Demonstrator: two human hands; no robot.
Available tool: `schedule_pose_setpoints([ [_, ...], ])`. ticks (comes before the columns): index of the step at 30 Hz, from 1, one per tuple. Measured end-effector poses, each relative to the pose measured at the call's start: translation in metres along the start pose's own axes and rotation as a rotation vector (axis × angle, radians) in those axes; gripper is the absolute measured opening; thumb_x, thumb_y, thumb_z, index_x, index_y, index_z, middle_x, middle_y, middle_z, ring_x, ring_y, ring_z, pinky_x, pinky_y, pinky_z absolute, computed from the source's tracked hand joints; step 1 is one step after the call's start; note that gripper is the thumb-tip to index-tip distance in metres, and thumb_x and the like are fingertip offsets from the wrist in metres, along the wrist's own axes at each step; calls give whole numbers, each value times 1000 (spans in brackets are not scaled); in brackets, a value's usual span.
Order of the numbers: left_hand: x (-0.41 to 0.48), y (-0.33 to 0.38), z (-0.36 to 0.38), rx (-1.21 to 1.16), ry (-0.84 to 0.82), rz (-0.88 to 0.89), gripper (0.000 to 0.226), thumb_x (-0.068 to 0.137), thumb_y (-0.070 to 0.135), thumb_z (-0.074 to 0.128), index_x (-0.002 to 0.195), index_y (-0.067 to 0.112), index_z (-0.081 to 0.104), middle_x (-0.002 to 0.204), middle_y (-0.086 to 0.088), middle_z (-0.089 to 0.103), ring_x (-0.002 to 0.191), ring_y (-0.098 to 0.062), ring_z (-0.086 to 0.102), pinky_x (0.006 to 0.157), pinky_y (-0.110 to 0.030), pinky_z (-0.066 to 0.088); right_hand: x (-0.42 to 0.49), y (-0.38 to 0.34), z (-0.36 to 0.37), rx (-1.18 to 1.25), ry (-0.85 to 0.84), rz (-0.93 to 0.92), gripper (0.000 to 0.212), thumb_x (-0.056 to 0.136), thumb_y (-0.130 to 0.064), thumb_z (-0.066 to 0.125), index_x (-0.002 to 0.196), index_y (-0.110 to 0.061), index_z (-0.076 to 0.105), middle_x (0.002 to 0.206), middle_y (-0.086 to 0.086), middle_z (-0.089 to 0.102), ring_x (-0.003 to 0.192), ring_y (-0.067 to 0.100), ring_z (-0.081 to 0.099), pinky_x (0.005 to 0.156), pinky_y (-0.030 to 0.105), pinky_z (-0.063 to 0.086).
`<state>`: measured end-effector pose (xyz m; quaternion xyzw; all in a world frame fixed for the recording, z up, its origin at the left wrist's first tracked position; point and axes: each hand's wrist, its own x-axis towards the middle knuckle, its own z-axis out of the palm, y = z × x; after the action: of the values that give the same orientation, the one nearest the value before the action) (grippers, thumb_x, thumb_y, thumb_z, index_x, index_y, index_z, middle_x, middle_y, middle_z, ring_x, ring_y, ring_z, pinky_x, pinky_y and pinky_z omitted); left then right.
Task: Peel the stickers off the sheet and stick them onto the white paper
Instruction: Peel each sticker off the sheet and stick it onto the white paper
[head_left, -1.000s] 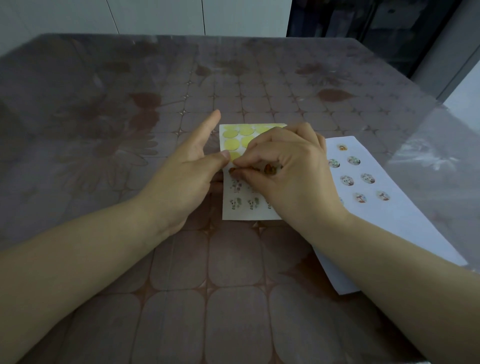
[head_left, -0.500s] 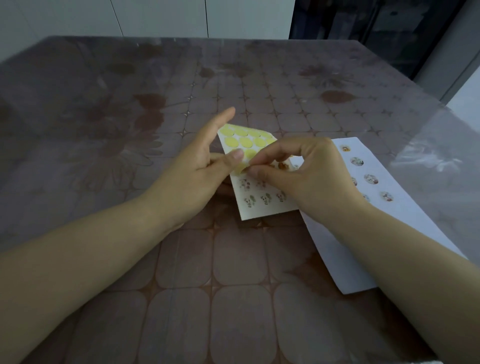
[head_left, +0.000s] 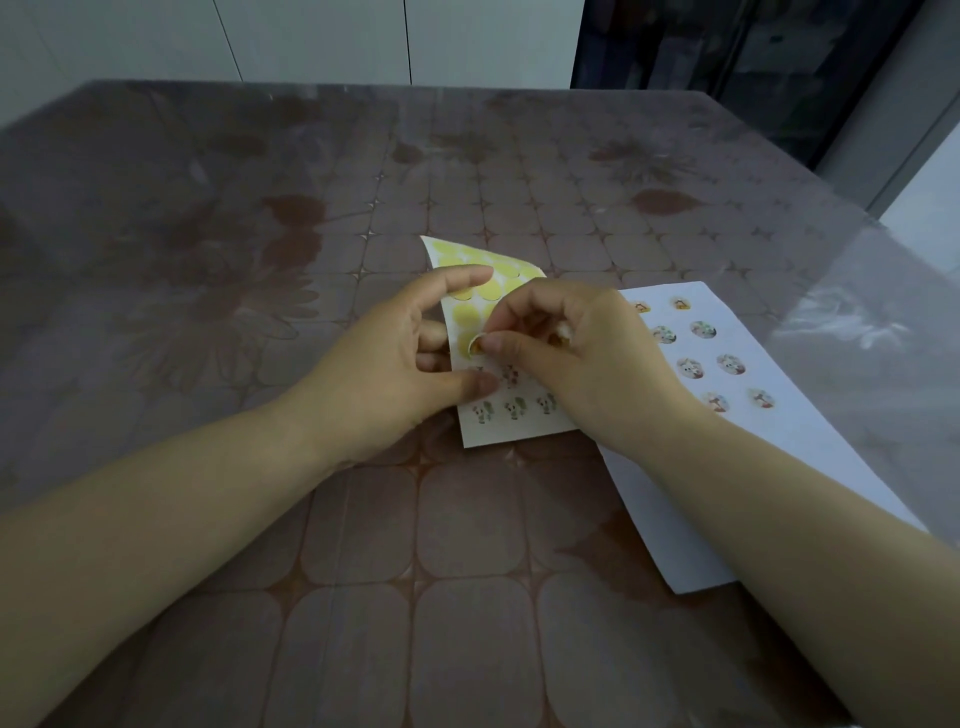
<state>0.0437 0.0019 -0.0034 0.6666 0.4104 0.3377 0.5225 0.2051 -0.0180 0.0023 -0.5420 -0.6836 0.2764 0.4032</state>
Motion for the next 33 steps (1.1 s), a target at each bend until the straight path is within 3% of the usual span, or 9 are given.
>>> schedule_pose_setpoints([
  [6, 0, 1, 1, 12, 15, -27, 84, 74, -8, 71, 136, 37, 37, 86, -6, 76, 81, -14, 73, 71, -19, 56, 2, 1, 1, -9, 53, -18, 9, 85, -24, 64, 77, -24, 61, 72, -8, 62, 69, 7, 57, 64, 13, 41],
  [10, 0, -2, 2, 43, 51, -6, 86, 74, -4, 72, 137, 41, 33, 88, 5, 76, 85, -8, 71, 76, -20, 55, 4, -10, -19, -32, 83, -29, 8, 85, -23, 64, 78, -23, 62, 78, -10, 64, 72, 2, 56, 64, 9, 42],
  [13, 2, -4, -3, 14, 156, 42, 80, 80, -3, 67, 134, 43, 30, 93, 13, 74, 91, -4, 69, 80, -20, 54, 3, -21, -60, -142, -124, 39, 7, 84, -30, 63, 78, -26, 62, 80, -12, 69, 66, -2, 60, 59, 12, 47],
  [16, 7, -6, -10, 16, 296, 83, 77, 83, -2, 65, 138, 40, 30, 98, 15, 70, 93, -1, 68, 82, -22, 53, -6, -24, -102, -382, -448, 168, 17, 74, -46, 60, 82, -31, 65, 87, -25, 69, 82, 0, 64, 81, 34, 54],
  [18, 9, -6, -11, 18, 327, 92, 77, 83, -1, 65, 139, 38, 30, 100, 14, 68, 94, -3, 68, 85, -25, 52, -15, -21, -113, -496, -525, 206, 18, 67, -51, 60, 79, -37, 66, 82, -28, 66, 77, -4, 62, 77, 28, 52],
  [21, 9, -7, -9, 26, 311, 71, 77, 83, 1, 66, 140, 38, 30, 98, 15, 70, 94, -4, 68, 86, -25, 51, -32, -12, -110, -392, -538, 307, 11, 69, -46, 66, 74, -37, 69, 74, -23, 66, 64, -2, 57, 61, 16, 41],
  [24, 9, -7, -9, 30, 290, 70, 79, 82, 2, 67, 140, 40, 30, 91, 19, 73, 93, -3, 69, 85, -25, 50, -43, -3, -100, -268, -507, 396, 6, 72, -40, 71, 72, -34, 71, 71, -17, 66, 65, -3, 52, 66, 21, 37],
  [28, 7, -6, -8, 32, 263, 77, 80, 80, 1, 67, 138, 41, 30, 90, 19, 73, 92, -5, 69, 87, -30, 50, -45, 3, -88, -201, -362, 439, 7, 71, -34, 76, 69, -28, 73, 59, -22, 61, 57, -10, 50, 56, 11, 33],
  [33, 6, -6, -8, 39, 246, 88, 81, 81, -1, 66, 140, 40, 29, 94, 20, 73, 93, -5, 69, 88, -34, 51, -43, 3, -83, -185, -335, 471, 4, 71, -31, 76, 68, -28, 75, 62, -22, 64, 60, -9, 52, 58, 15, 31],
])
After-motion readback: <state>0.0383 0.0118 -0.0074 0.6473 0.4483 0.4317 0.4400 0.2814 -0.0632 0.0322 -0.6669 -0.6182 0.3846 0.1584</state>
